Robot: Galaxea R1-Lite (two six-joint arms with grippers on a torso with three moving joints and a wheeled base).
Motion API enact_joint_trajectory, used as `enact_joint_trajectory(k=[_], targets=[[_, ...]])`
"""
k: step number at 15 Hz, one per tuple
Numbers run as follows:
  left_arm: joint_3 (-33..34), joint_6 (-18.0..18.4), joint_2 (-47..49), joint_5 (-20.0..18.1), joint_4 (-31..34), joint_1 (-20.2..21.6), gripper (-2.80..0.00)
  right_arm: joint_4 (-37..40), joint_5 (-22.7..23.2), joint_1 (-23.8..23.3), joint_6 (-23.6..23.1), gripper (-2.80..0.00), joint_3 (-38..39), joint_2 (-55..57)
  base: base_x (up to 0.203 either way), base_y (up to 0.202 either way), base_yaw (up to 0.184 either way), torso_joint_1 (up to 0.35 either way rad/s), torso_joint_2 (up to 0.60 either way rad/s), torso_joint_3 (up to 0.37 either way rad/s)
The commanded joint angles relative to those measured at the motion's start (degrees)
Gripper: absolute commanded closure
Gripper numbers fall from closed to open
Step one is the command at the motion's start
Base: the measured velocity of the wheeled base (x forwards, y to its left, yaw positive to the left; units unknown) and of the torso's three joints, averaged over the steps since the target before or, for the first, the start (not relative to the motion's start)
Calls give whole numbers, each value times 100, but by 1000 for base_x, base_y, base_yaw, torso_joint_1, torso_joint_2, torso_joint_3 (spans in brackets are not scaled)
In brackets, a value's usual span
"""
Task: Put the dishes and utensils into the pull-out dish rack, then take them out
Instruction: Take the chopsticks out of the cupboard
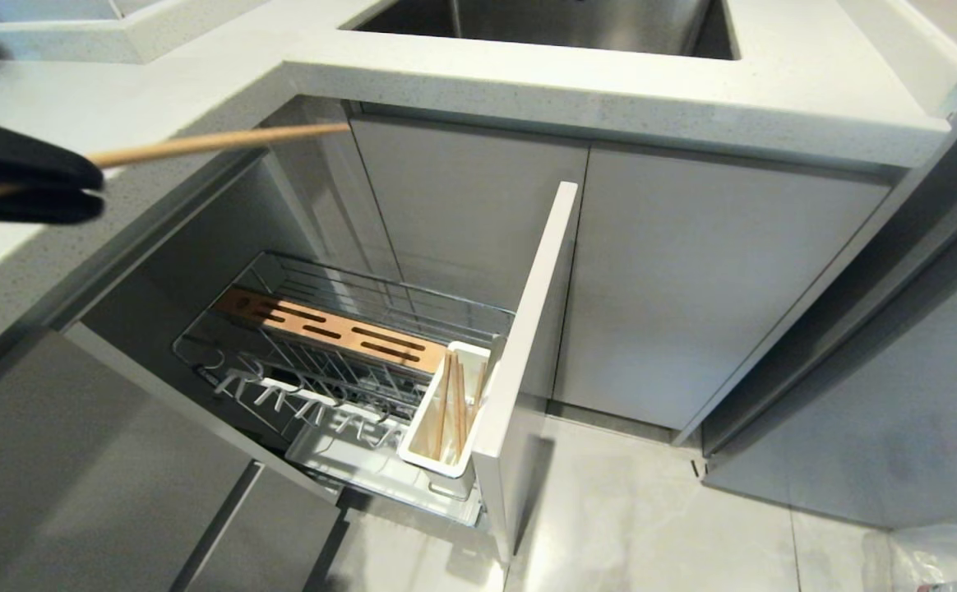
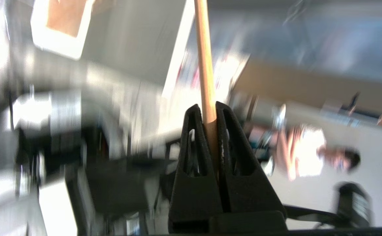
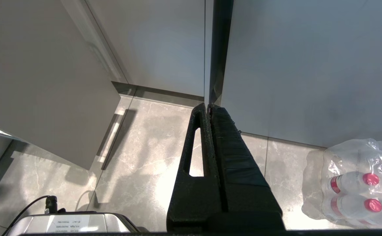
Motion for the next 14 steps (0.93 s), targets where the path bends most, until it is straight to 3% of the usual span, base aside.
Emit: enact_joint_trajectory(k=[1, 5, 8, 10, 11, 14], targets=[[3, 1, -584, 264, -254, 109, 0, -1, 0, 1, 5, 0, 9, 0, 0, 0, 0, 0, 0, 0], [19, 677, -878, 1301, -819, 1188, 0, -1, 0, 1, -4, 0, 9, 0, 0, 0, 0, 0, 0, 0], [342, 1534, -790, 2829, -1376, 2022, 0, -1, 0, 1, 5, 0, 9, 0, 0, 0, 0, 0, 0, 0], [700, 2044, -568, 3971, -1970, 2288, 0, -1, 0, 1, 5, 0, 9, 0, 0, 0, 0, 0, 0, 0], [840, 2253, -387, 4350, -2283, 2432, 0, -1, 0, 1, 5, 0, 9, 0, 0, 0, 0, 0, 0, 0], [939, 2511, 156, 4534, -2805, 3239, 0, -1, 0, 1, 5, 0, 9, 0, 0, 0, 0, 0, 0, 0]])
